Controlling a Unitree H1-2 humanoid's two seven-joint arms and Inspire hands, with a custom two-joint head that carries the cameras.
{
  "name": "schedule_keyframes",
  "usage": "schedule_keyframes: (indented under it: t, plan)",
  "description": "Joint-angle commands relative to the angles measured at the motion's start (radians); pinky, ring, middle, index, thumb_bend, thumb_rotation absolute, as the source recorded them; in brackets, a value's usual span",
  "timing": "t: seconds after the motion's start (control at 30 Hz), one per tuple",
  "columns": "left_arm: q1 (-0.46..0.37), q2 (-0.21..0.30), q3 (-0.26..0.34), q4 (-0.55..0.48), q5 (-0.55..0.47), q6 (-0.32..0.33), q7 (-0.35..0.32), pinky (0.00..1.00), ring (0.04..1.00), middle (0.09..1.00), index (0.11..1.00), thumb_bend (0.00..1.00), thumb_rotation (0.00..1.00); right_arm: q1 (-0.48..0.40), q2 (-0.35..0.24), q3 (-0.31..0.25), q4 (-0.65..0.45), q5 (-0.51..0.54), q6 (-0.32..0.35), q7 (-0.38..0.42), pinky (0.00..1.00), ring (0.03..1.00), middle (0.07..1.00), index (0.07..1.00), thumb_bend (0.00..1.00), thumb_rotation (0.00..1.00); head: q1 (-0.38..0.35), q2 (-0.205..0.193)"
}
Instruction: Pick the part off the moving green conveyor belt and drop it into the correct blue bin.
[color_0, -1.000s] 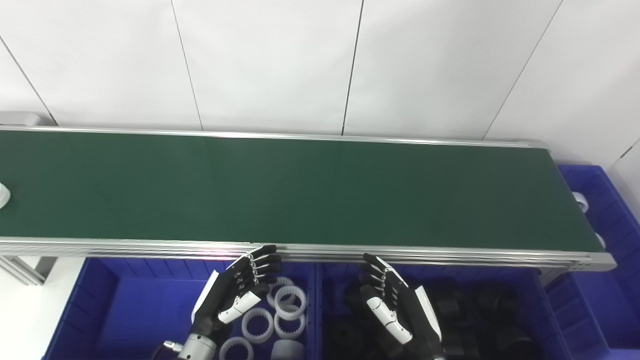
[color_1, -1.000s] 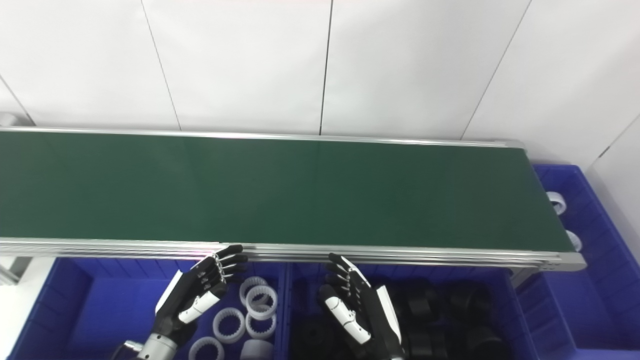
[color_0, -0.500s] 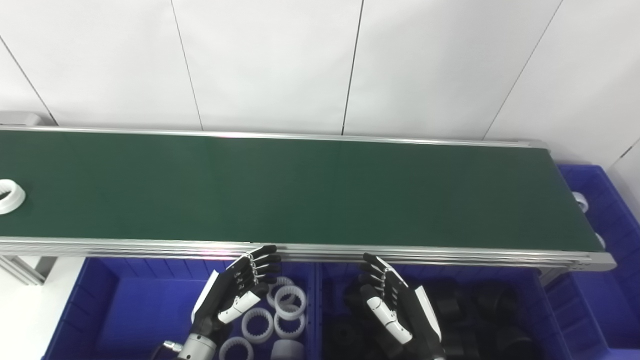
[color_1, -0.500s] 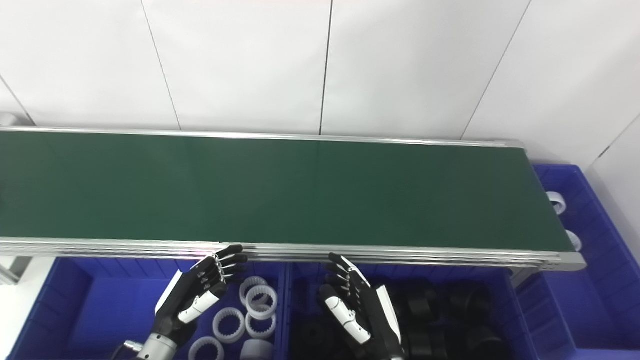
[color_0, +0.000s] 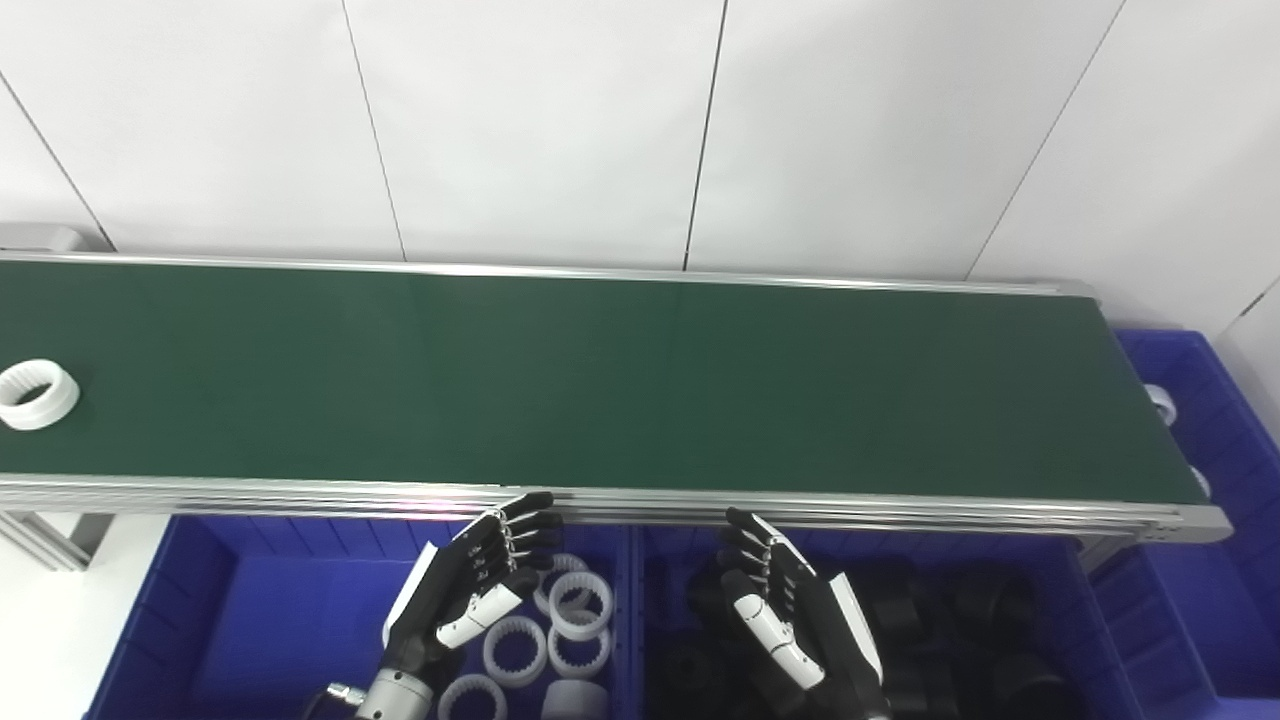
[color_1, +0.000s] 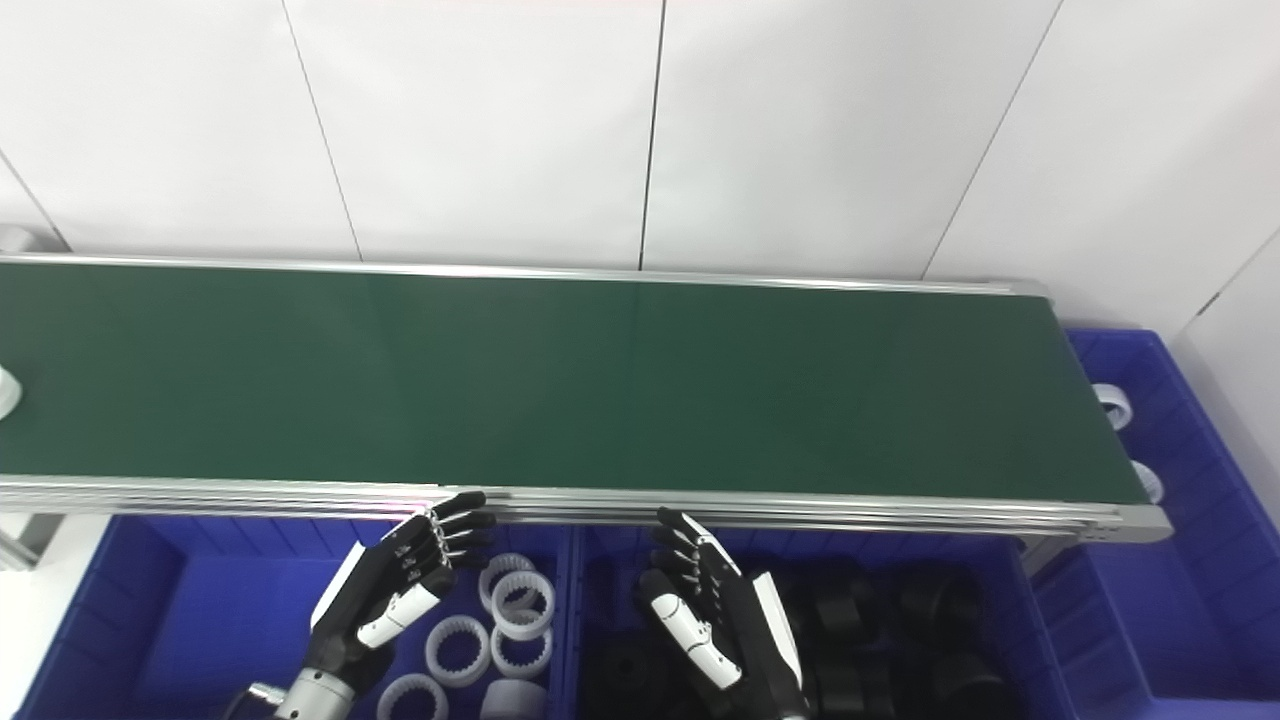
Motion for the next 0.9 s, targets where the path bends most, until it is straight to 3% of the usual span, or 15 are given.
schedule_keyframes:
  t: [0.0,0.07,0.13,0.17,0.23,0.3,0.43,0.87]
  plan:
    - [-0.008,-0.015,-0.004,-0.004,-0.010,-0.041,-0.004,0.66,0.723,0.765,0.787,0.93,0.55,-0.001,-0.007,-0.005,-0.023,0.026,-0.041,0.009,0.74,0.814,0.845,0.884,0.50,0.73,0.002,-0.001]
    - [-0.008,-0.030,-0.009,0.015,-0.003,-0.056,0.001,0.66,0.718,0.762,0.783,0.93,0.54,0.005,-0.018,-0.011,-0.024,0.043,-0.049,0.015,0.75,0.817,0.846,0.885,0.49,0.72,0.088,-0.042]
    - [-0.010,-0.036,-0.011,0.024,0.002,-0.065,0.004,0.66,0.717,0.762,0.781,0.93,0.53,0.006,-0.022,-0.014,-0.024,0.053,-0.053,0.018,0.75,0.819,0.849,0.888,0.47,0.70,0.088,-0.042]
    - [-0.011,-0.042,-0.012,0.031,0.010,-0.071,0.007,0.66,0.716,0.761,0.779,0.93,0.53,0.007,-0.024,-0.016,-0.027,0.058,-0.055,0.021,0.75,0.818,0.849,0.890,0.45,0.69,0.145,-0.079]
    - [-0.015,-0.052,-0.014,0.043,0.023,-0.079,0.010,0.65,0.713,0.759,0.776,0.93,0.53,0.007,-0.027,-0.018,-0.033,0.066,-0.055,0.025,0.74,0.815,0.848,0.892,0.41,0.67,0.165,-0.098]
    - [-0.018,-0.060,-0.014,0.052,0.036,-0.083,0.014,0.63,0.693,0.746,0.772,0.92,0.52,0.006,-0.030,-0.017,-0.041,0.065,-0.052,0.027,0.74,0.810,0.852,0.898,0.34,0.63,0.171,-0.108]
    - [-0.025,-0.066,-0.008,0.068,0.047,-0.083,0.017,0.63,0.688,0.740,0.770,0.92,0.52,0.002,-0.032,-0.014,-0.043,0.057,-0.053,0.027,0.73,0.805,0.854,0.899,0.30,0.62,0.169,-0.122]
    - [-0.036,-0.068,-0.006,0.092,0.074,-0.084,0.030,0.62,0.680,0.743,0.771,0.89,0.51,0.000,-0.025,-0.015,-0.041,0.072,-0.055,0.031,0.76,0.823,0.856,0.904,0.25,0.45,0.172,-0.145]
